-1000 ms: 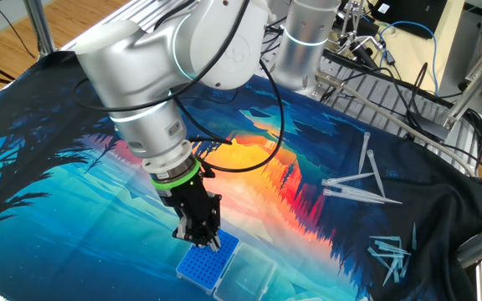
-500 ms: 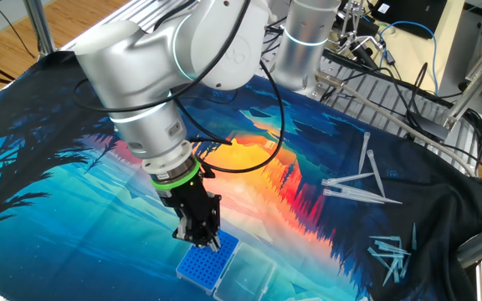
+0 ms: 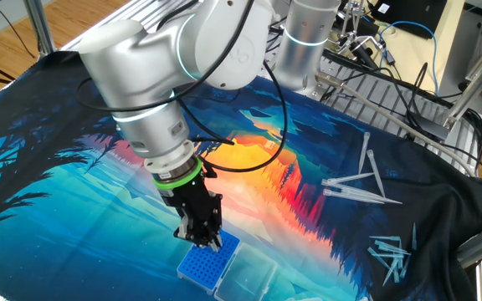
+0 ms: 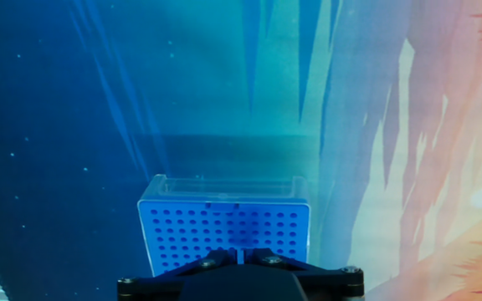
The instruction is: Insert a small pipette tip into the holder for small pipette tips
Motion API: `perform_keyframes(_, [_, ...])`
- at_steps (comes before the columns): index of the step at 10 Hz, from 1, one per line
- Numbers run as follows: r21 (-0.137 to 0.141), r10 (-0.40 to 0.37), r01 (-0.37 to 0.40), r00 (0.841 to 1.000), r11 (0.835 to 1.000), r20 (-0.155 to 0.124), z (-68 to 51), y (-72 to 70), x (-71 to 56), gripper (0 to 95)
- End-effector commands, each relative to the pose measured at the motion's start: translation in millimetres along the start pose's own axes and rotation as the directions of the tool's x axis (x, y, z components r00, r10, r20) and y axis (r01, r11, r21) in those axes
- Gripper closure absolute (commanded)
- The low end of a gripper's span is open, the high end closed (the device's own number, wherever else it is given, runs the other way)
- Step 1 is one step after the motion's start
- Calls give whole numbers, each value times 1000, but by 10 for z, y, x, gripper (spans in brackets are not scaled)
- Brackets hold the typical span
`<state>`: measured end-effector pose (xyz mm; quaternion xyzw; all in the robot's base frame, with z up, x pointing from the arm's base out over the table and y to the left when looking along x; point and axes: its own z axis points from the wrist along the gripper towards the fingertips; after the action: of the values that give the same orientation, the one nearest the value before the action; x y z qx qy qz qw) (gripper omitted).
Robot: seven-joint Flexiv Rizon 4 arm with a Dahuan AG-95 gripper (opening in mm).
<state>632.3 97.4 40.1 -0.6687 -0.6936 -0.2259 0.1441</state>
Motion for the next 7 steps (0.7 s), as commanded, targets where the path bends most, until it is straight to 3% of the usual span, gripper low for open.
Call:
perform_keyframes(1, [8,2,-2,1000,1000,2,-3,-2,9,190])
perform_keyframes(5, [35,4,-3,1000,999,-12,-7,2,9,190])
perform_keyframes(6, [61,0,0,1000,998,3,-32,5,16,190])
perform_keyframes(7, [71,-16,13,999,997,42,-81,22,38,190])
